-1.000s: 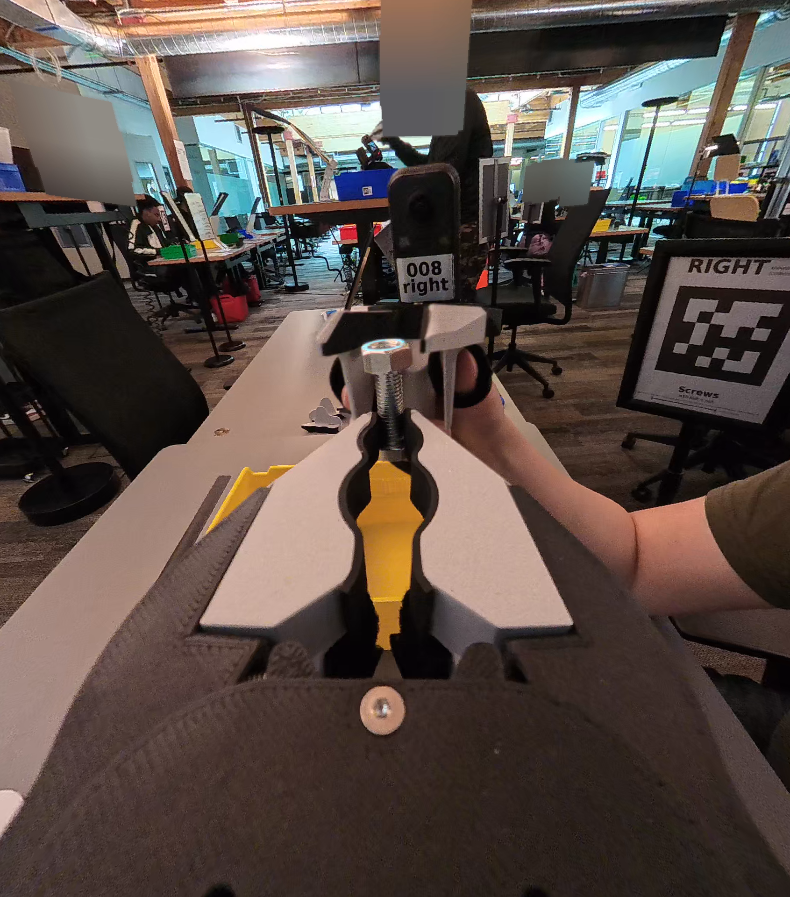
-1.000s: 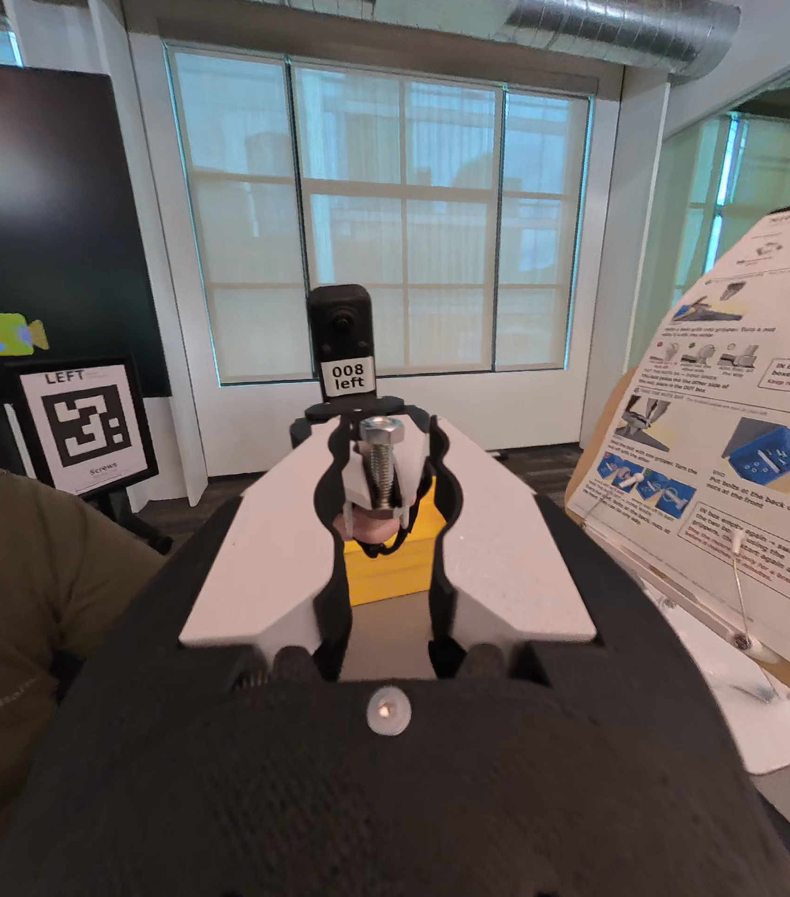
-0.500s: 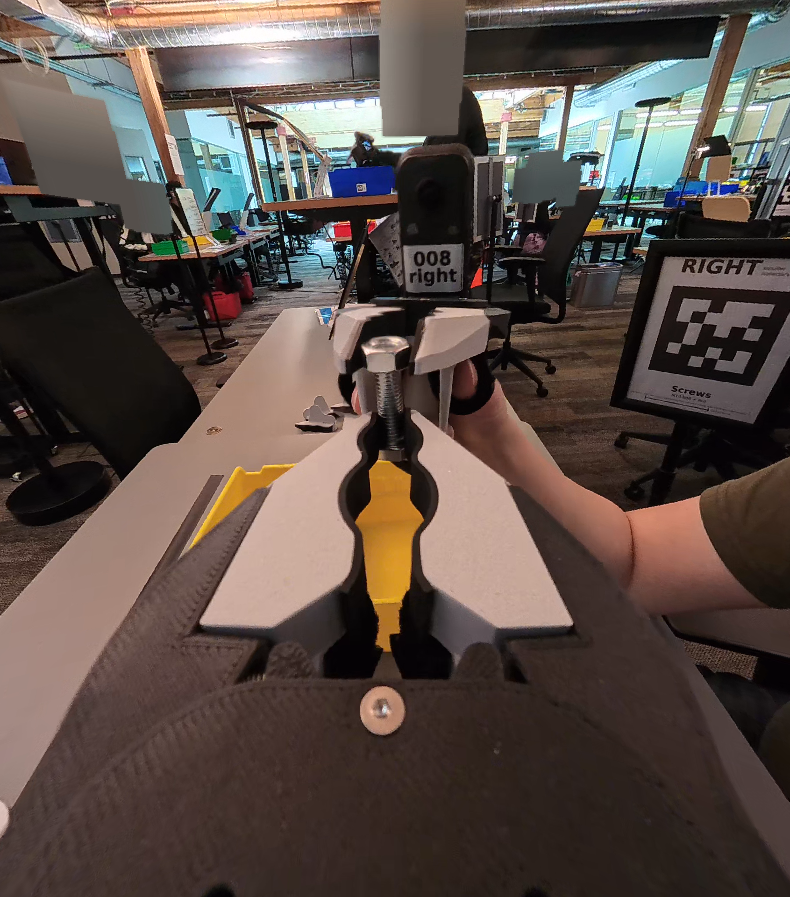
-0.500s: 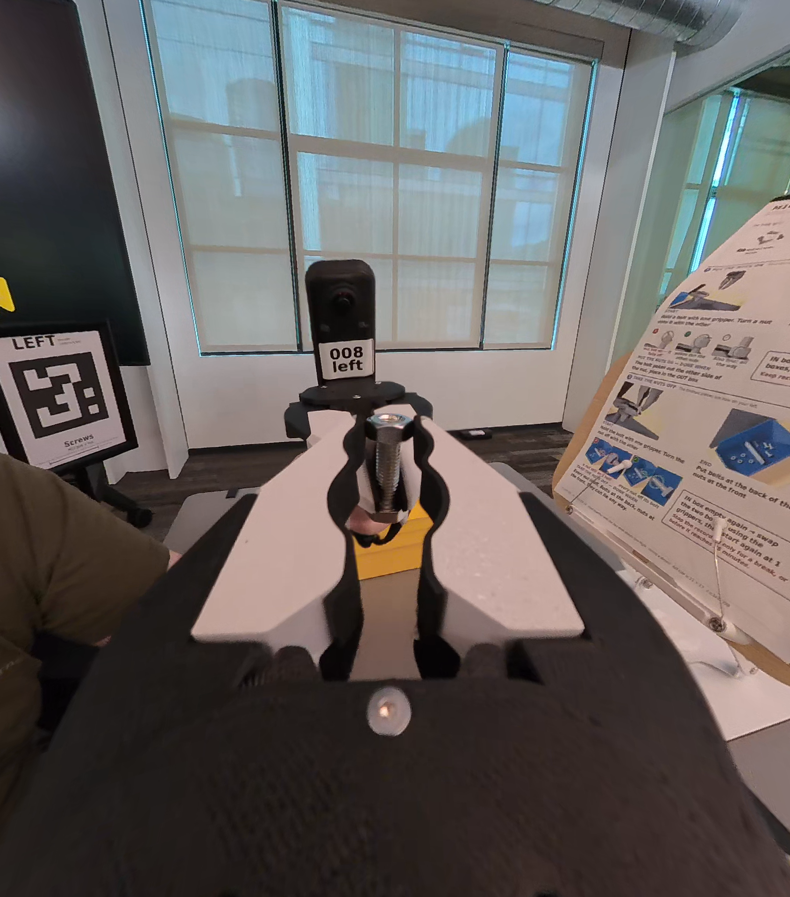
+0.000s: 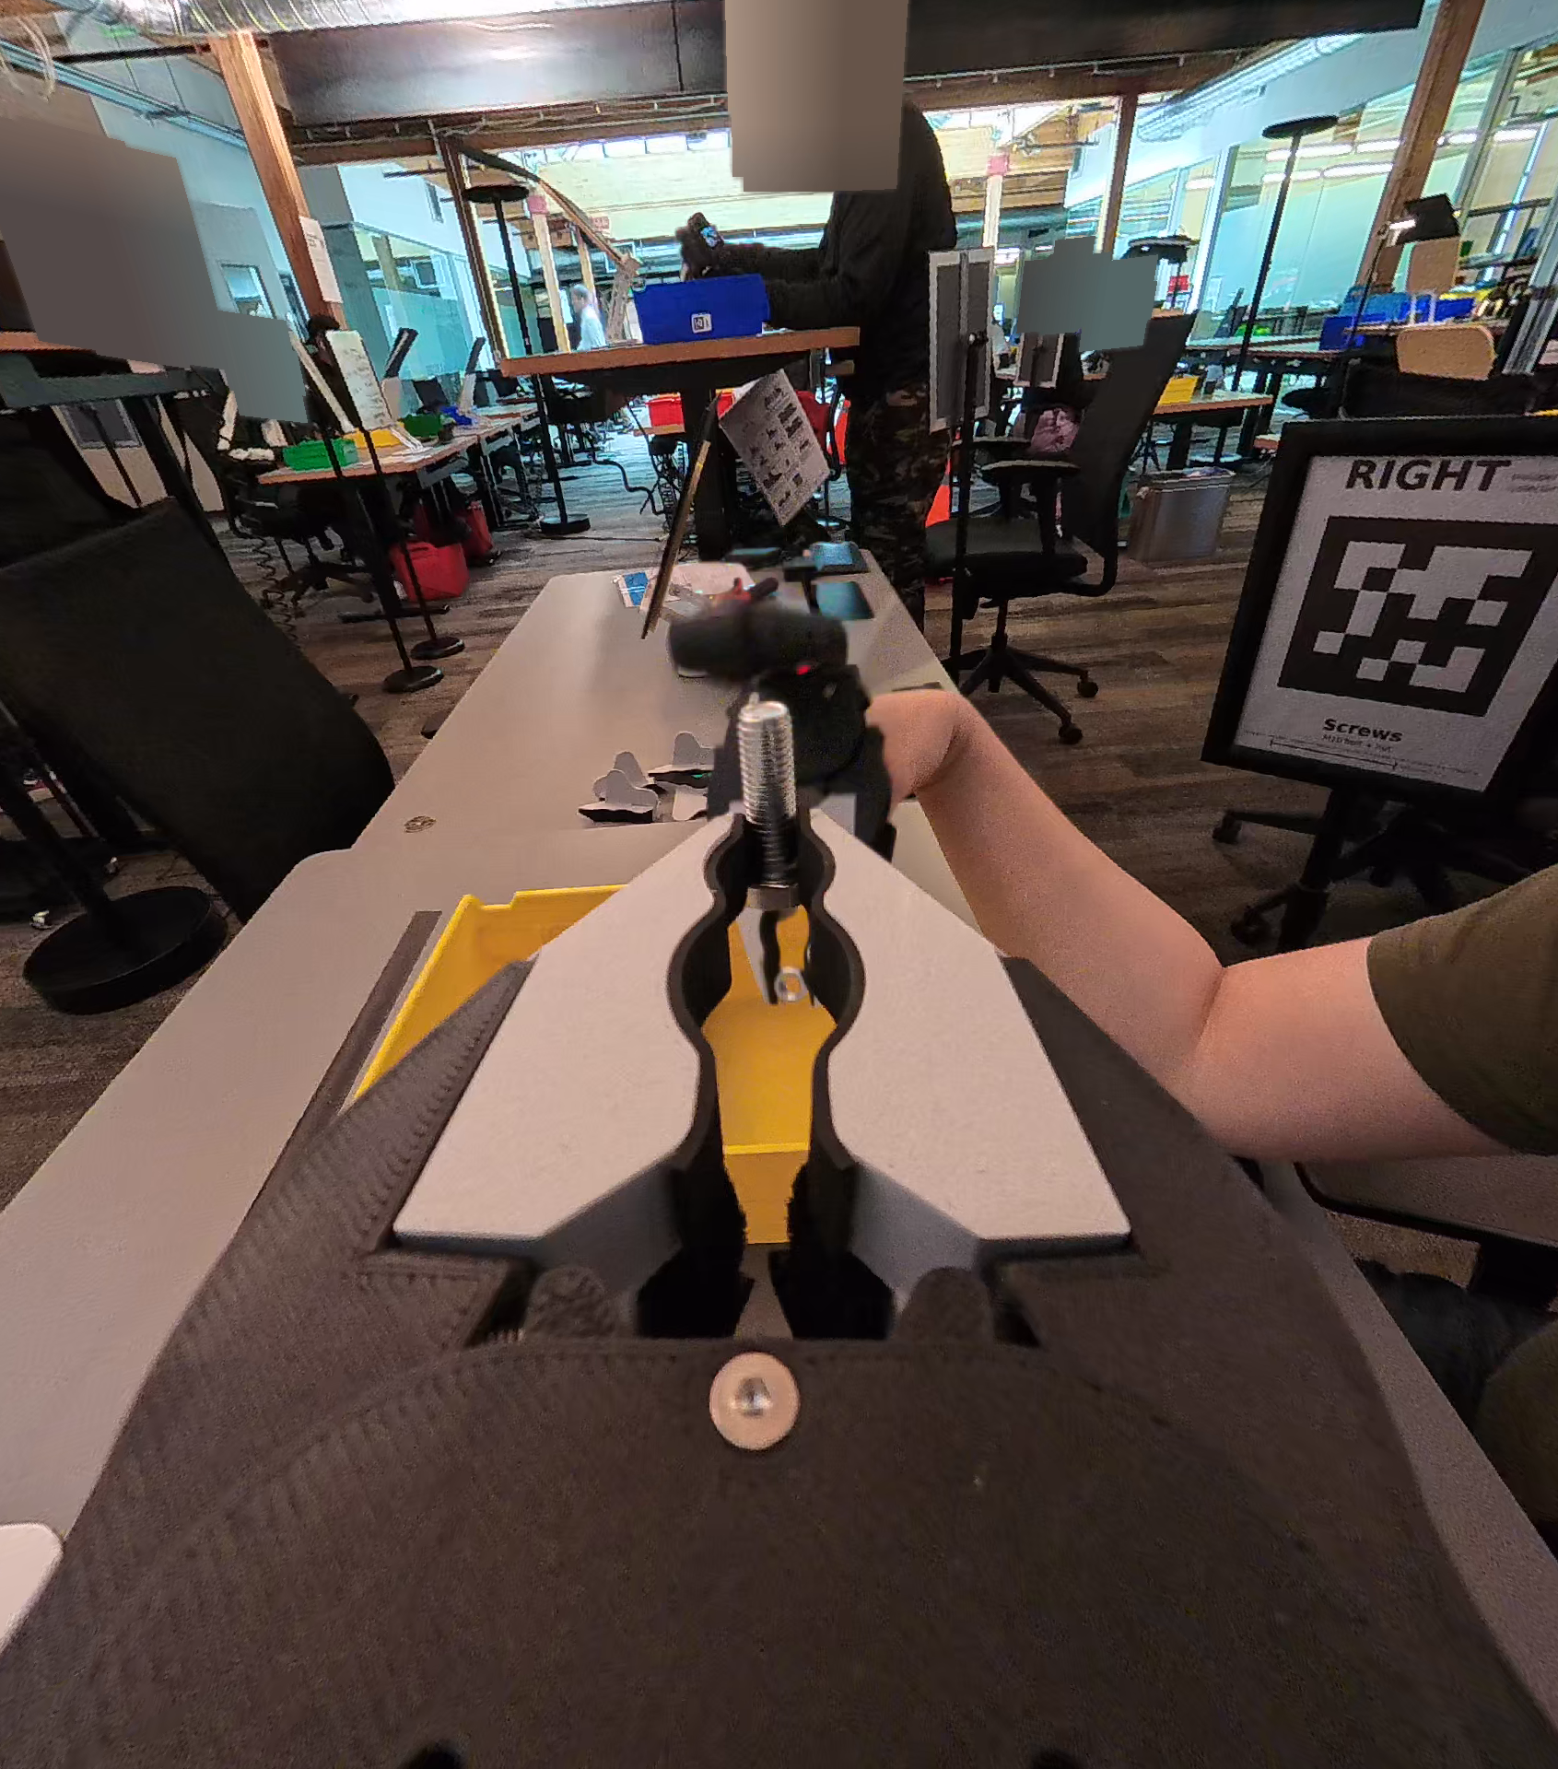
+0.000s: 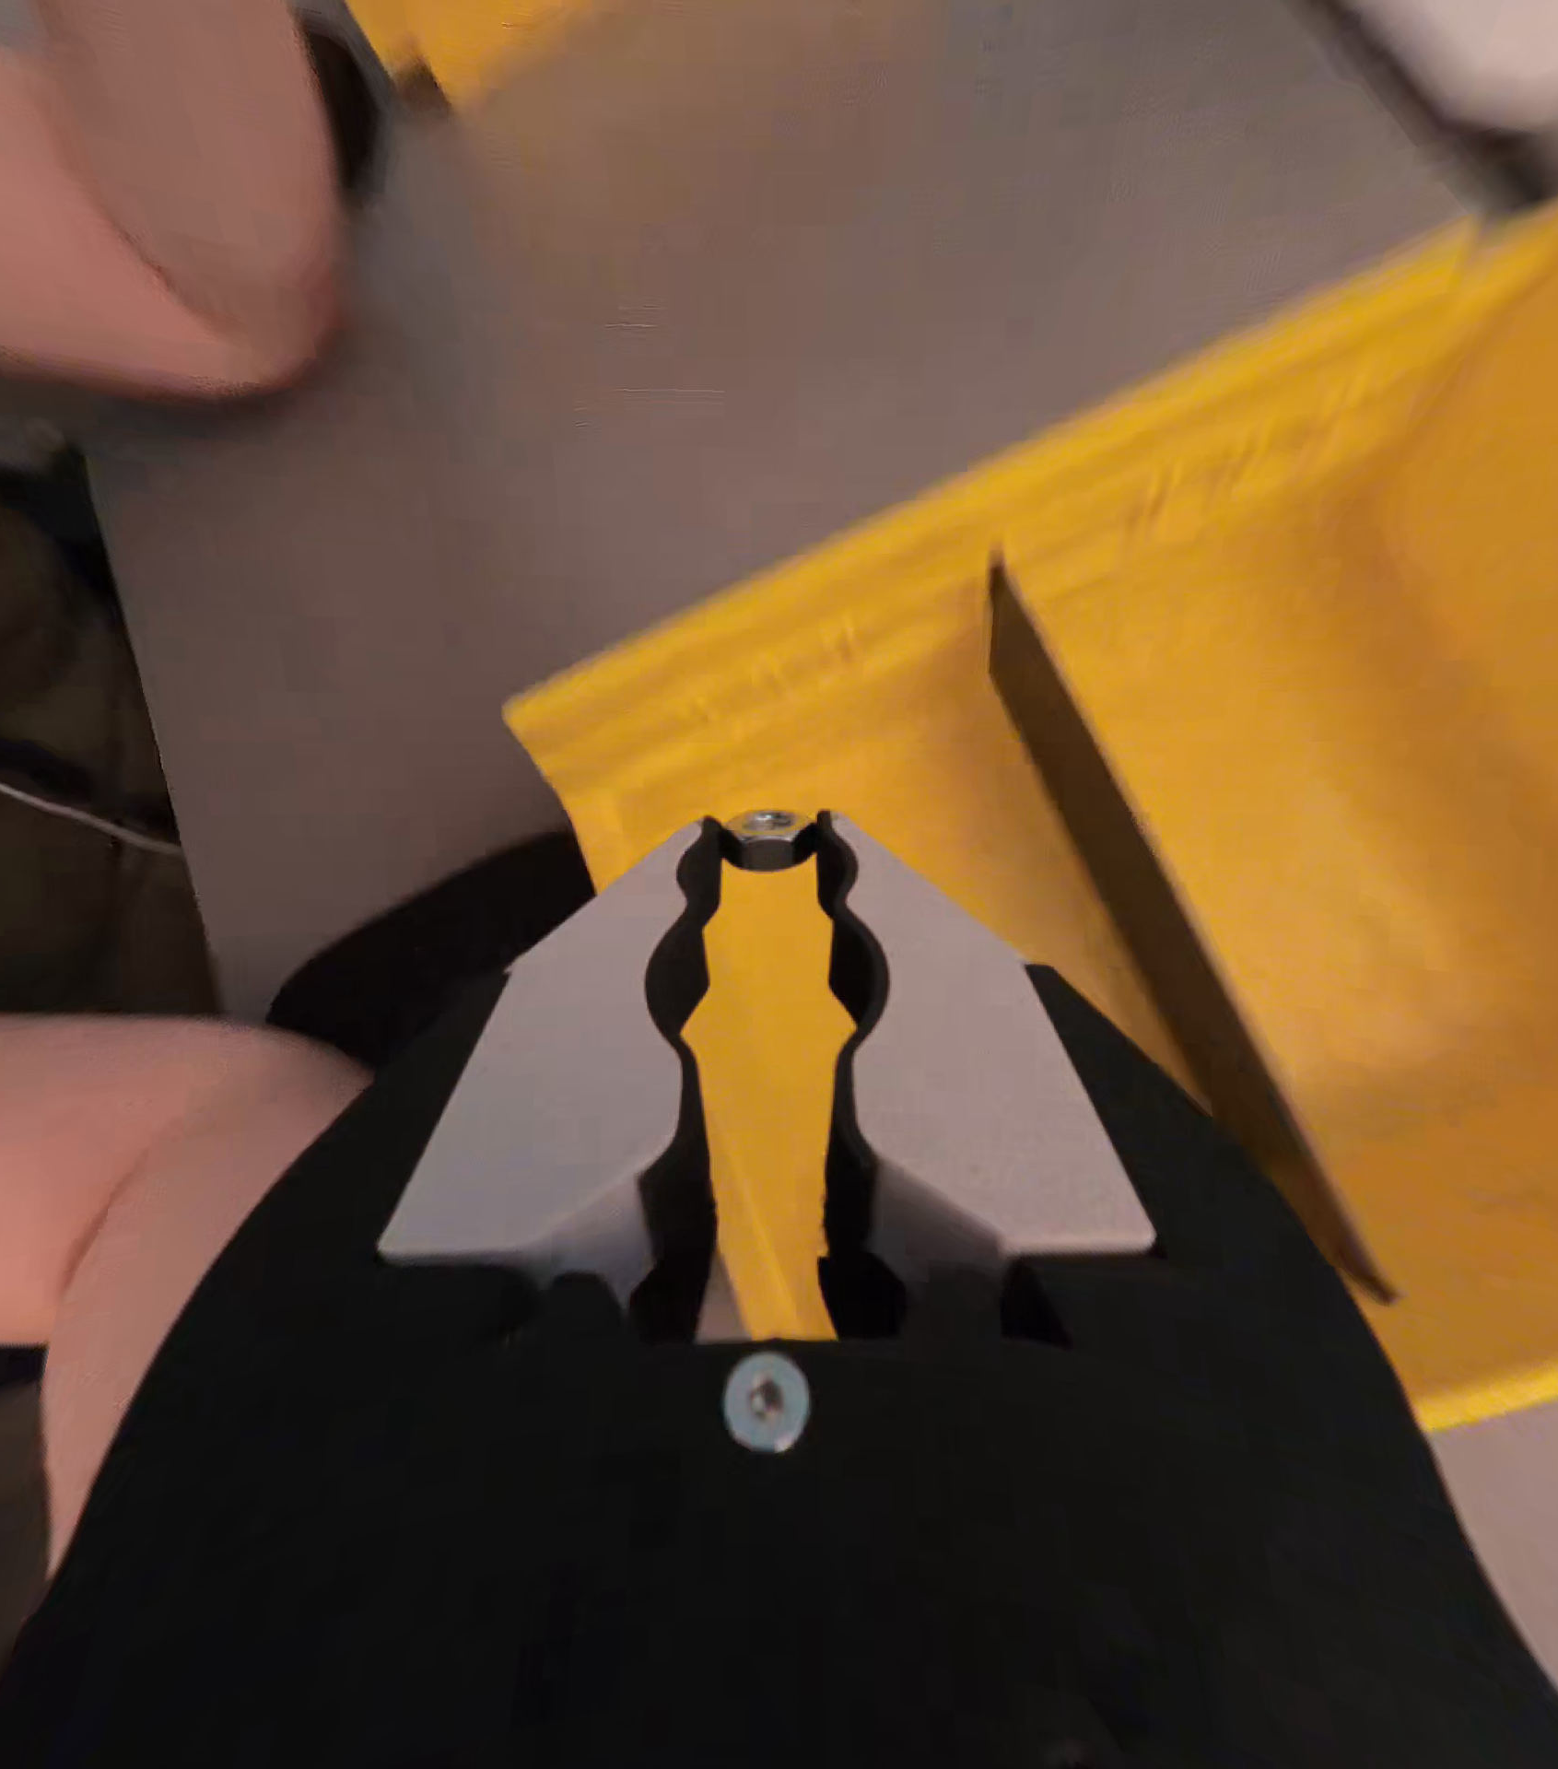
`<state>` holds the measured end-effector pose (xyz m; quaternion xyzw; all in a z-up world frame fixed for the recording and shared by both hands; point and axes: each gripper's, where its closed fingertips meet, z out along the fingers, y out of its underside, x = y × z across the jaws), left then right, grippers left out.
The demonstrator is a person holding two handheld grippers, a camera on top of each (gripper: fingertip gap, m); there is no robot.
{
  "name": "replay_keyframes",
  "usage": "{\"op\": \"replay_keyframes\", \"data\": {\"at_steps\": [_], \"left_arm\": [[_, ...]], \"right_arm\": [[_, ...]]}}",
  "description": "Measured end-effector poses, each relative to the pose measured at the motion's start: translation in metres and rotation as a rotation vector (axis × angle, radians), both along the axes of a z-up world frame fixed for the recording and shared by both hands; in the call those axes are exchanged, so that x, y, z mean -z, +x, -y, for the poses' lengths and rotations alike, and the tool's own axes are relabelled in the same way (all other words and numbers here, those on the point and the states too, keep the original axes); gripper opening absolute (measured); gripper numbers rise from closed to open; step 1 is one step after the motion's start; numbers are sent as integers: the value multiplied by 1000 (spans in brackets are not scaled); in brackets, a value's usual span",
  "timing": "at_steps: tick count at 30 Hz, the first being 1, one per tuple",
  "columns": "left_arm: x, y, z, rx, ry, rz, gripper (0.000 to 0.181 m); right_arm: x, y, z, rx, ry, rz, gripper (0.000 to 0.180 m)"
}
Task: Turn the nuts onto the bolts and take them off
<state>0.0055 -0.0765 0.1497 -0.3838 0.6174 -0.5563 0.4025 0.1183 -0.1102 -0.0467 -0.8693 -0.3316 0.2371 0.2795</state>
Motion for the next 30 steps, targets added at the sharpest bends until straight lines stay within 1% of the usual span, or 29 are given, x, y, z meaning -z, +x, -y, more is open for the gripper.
{"op": "replay_keyframes", "data": {"at_steps": [1, 3, 7, 9, 14, 20, 23, 25, 26, 28, 30], "left_arm": [[0, 0, -2, -3, -3, -2, 7], [2, 0, -5, -7, -10, -10, 7], [4, 1, -8, -13, -16, -21, 7], [5, 1, -10, -27, -6, -24, 7], [2, -4, -23, -87, 10, -10, 7], [3, -6, -30, -97, -7, -22, 7], [4, -5, -29, -97, -4, -26, 7], [7, -4, -27, -86, -3, -44, 7], [11, -4, -25, -75, -3, -64, 7], [20, 0, -20, -50, 1, -109, 7], [27, 9, -15, -34, 5, -132, 7]], "right_arm": [[19, 7, 3, 20, -98, 28, 18], [45, 16, 0, 54, -222, 77, 19], [73, 21, -6, 56, -332, 112, 19], [79, 23, -7, 60, -346, 111, 19], [80, 18, -7, 47, -363, 87, 19], [81, 16, -5, 58, -399, 64, 19], [74, 13, -8, 60, -380, 31, 26], [60, 7, -12, 54, -331, -34, 34], [49, 2, -14, 36, -292, -70, 36], [20, -9, -20, -18, -146, -137, 40], [-22, -24, -29, -98, 100, -191, 47]]}}
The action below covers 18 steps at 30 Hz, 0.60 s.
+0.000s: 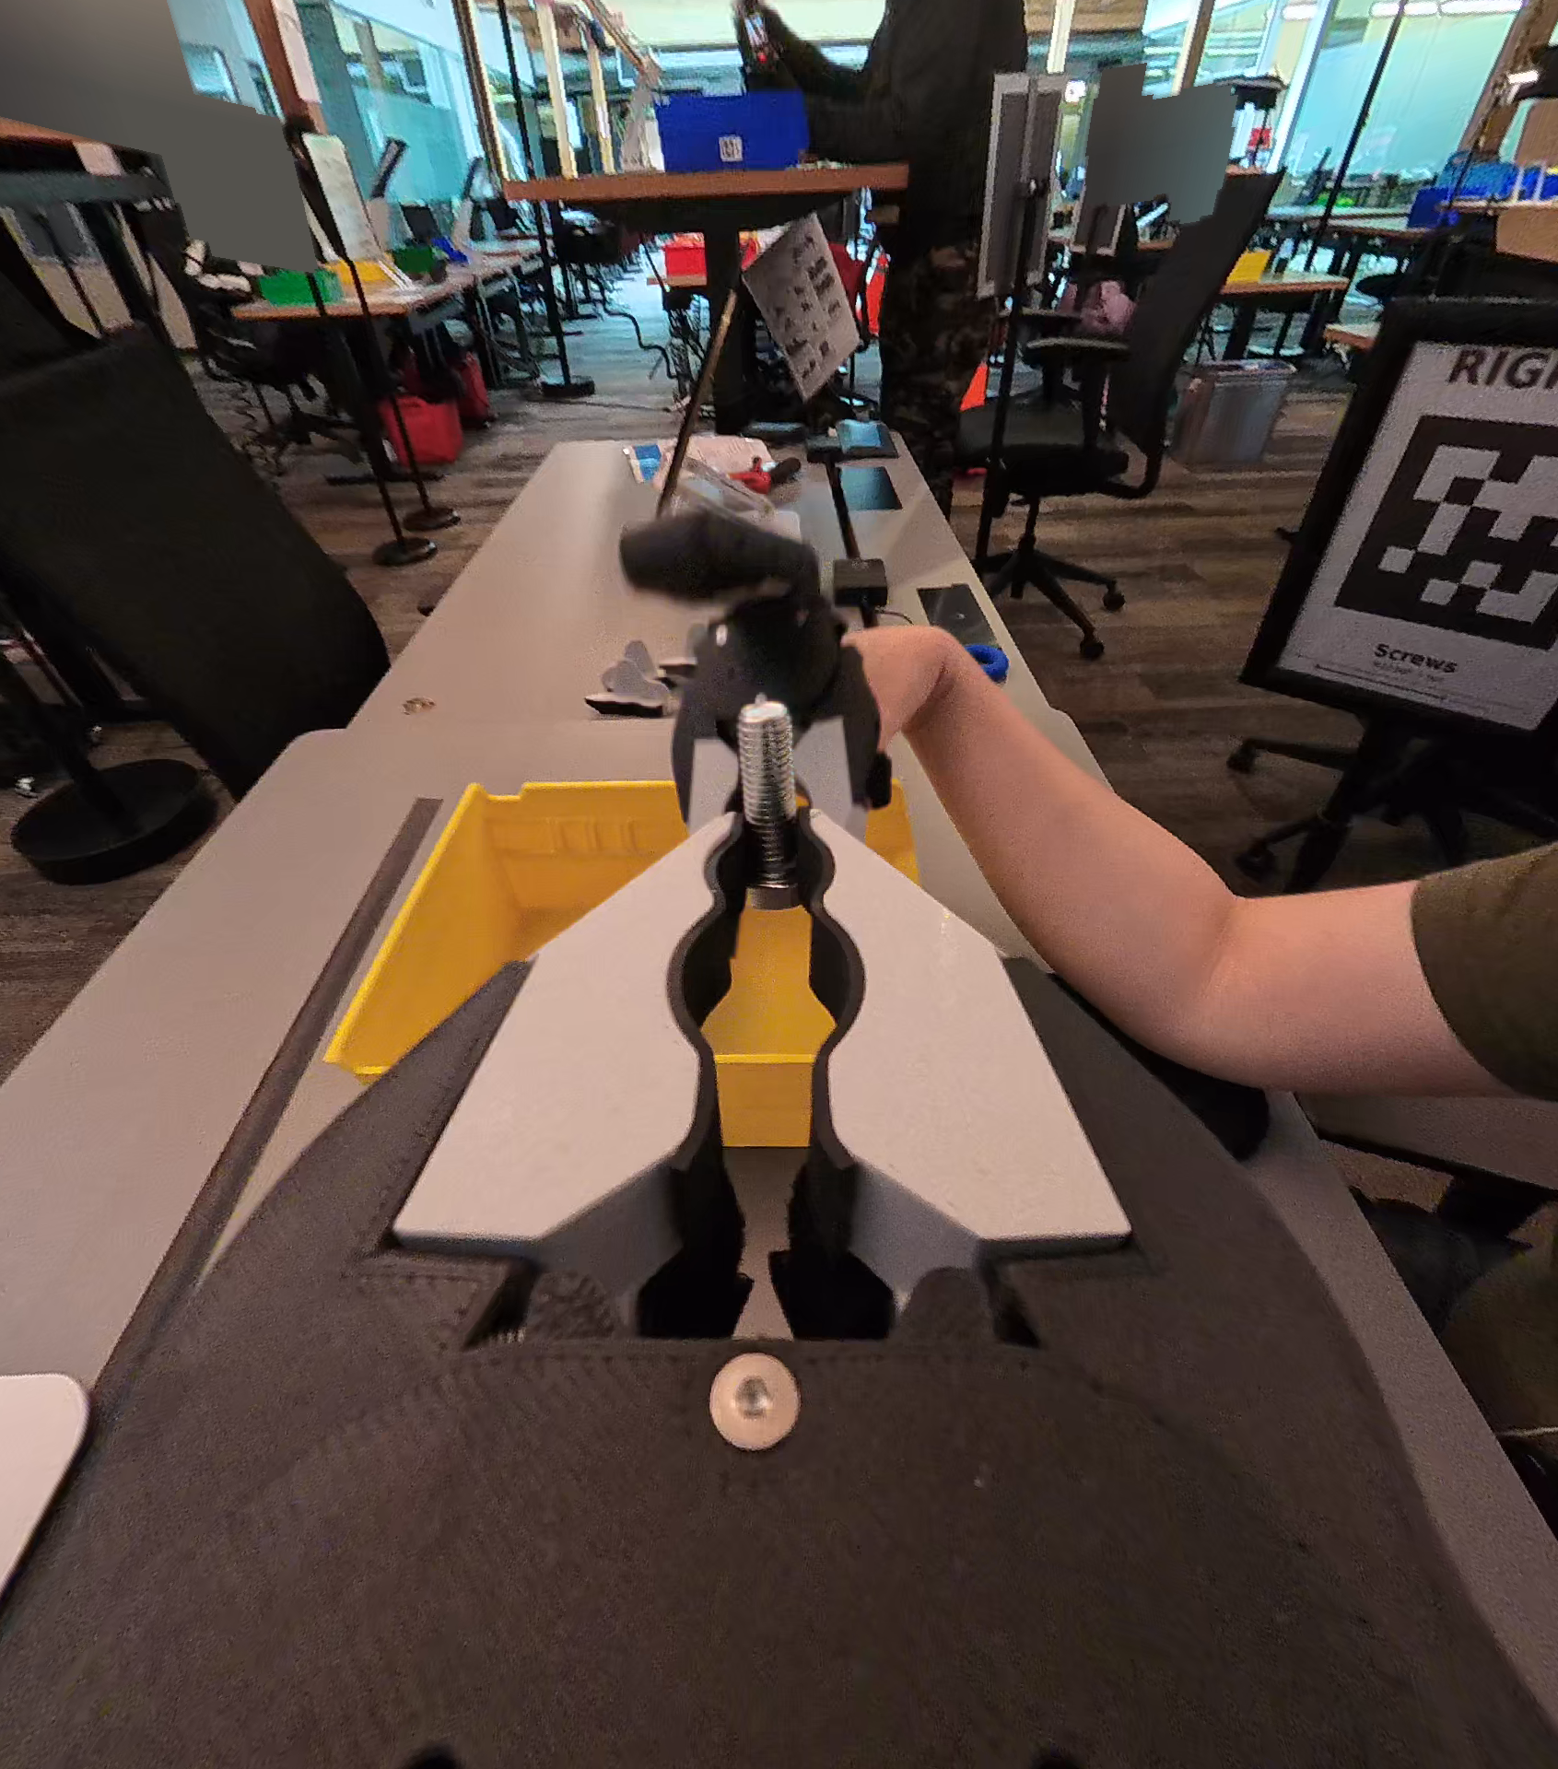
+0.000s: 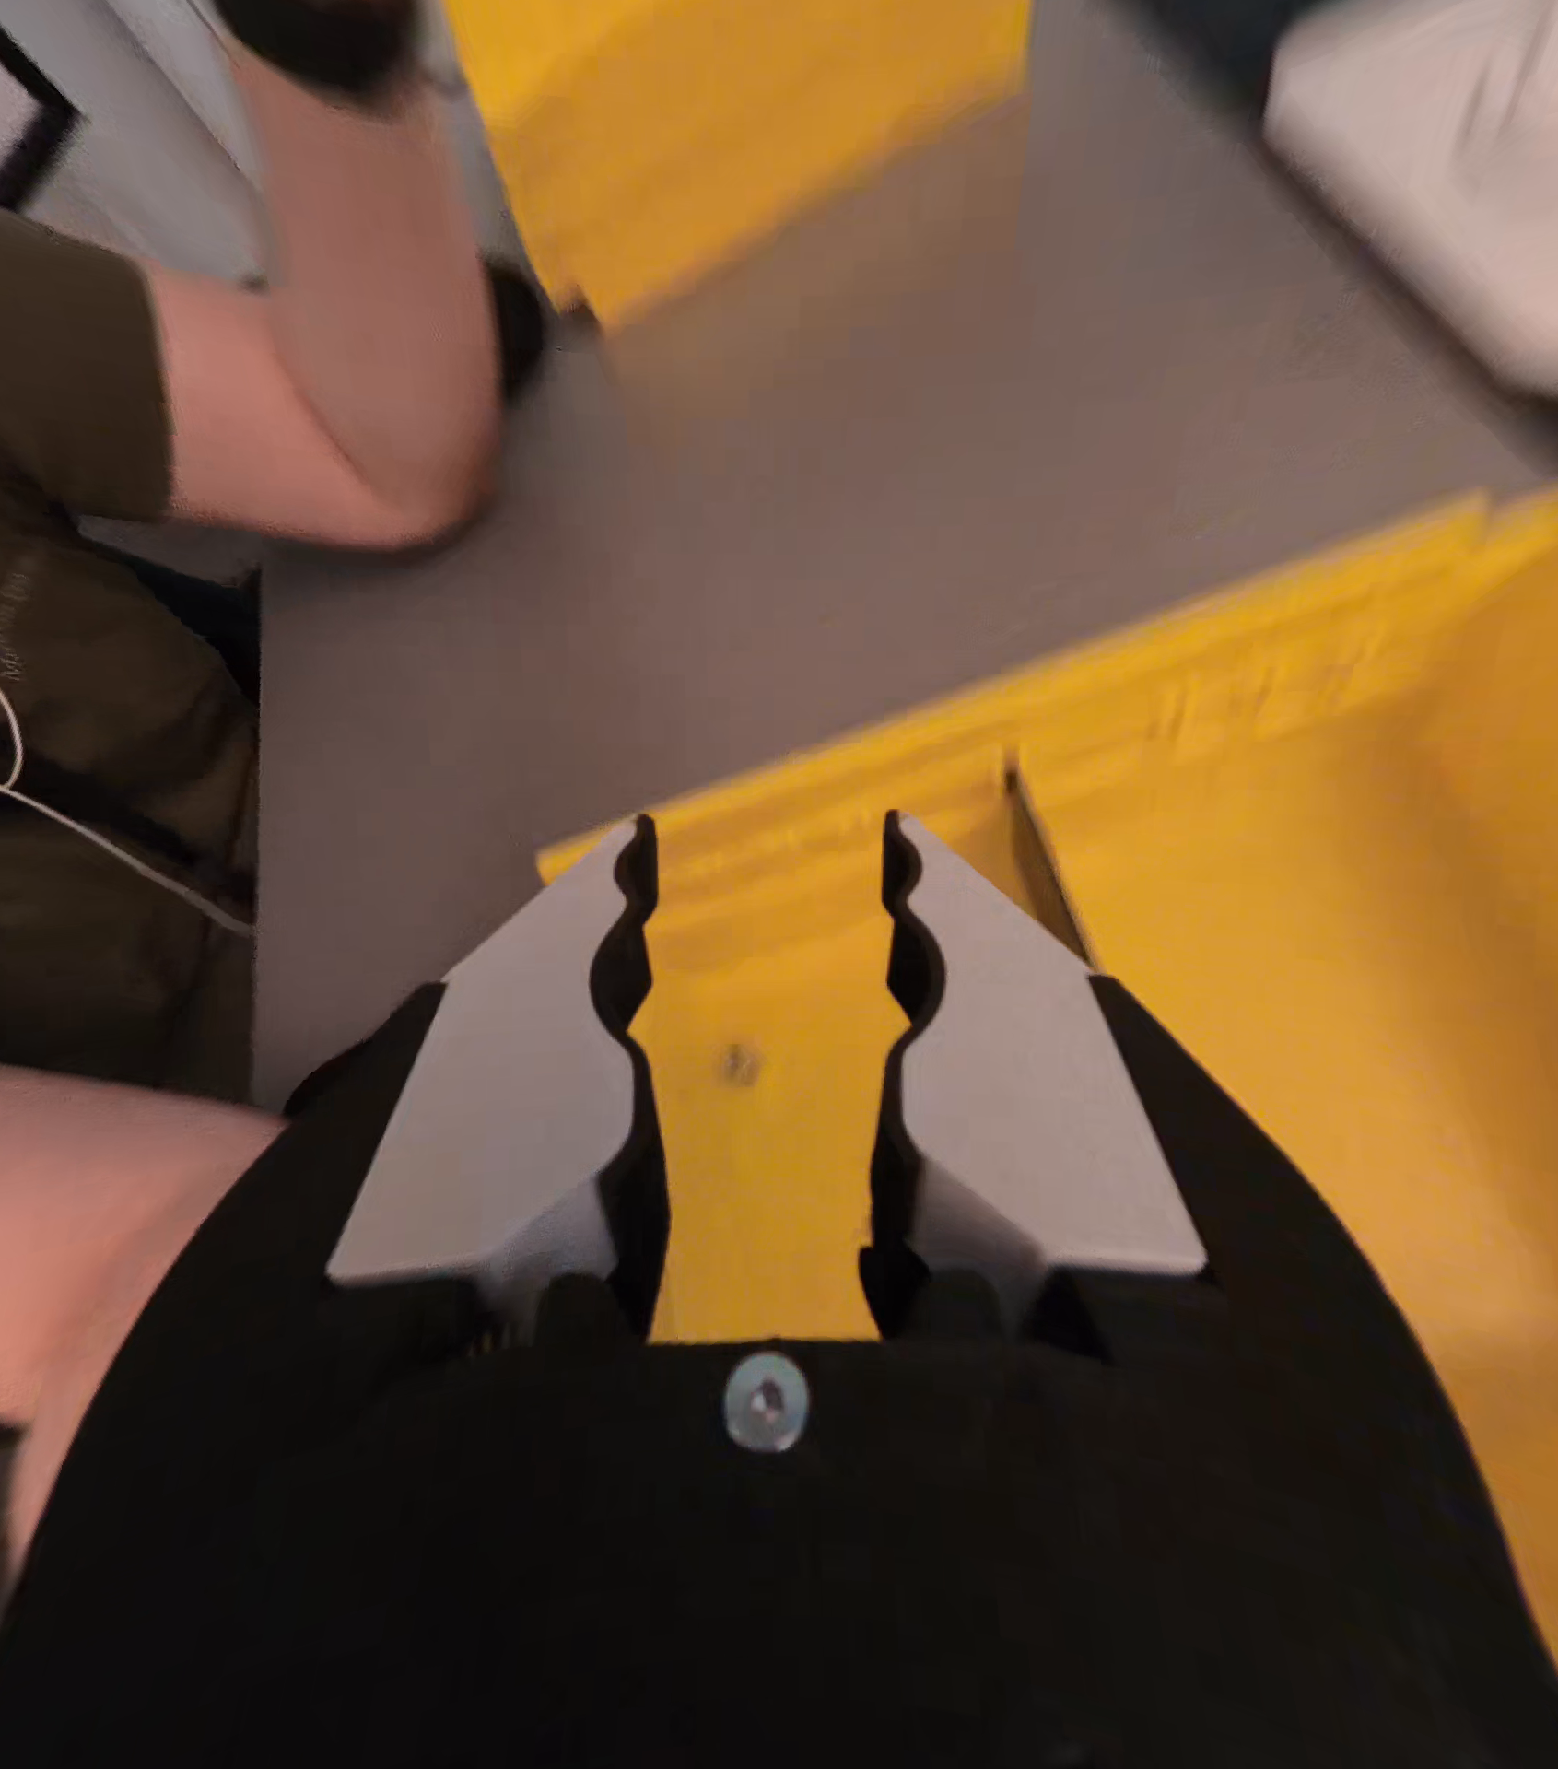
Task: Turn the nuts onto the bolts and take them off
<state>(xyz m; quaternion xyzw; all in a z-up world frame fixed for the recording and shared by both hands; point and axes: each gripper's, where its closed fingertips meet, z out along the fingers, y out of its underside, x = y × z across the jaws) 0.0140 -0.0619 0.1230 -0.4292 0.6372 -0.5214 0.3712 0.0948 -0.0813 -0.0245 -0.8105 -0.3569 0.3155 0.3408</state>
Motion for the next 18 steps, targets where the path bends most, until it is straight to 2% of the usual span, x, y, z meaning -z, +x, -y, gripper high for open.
{"op": "replay_keyframes", "data": {"at_steps": [3, 5, 8, 11, 14, 18], "left_arm": [[9, 14, 8, 14, 18, -21, 7], [11, 21, 10, 6, 29, -13, 7], [9, 25, 12, 6, 12, 12, 7], [8, 25, 9, -2, 5, 19, 7], [7, 25, 8, -6, 5, 25, 7], [7, 25, 10, -2, 13, 22, 7]], "right_arm": [[-82, -24, -5, -61, 477, -128, 49], [-138, -35, 2, -67, 711, -294, 43], [-188, -37, 4, -26, 777, -550, 34], [-191, -47, -6, -31, 693, -620, 36], [-177, -59, -23, -13, 627, -565, 36], [-167, -74, -25, -71, 573, -550, 26]]}}
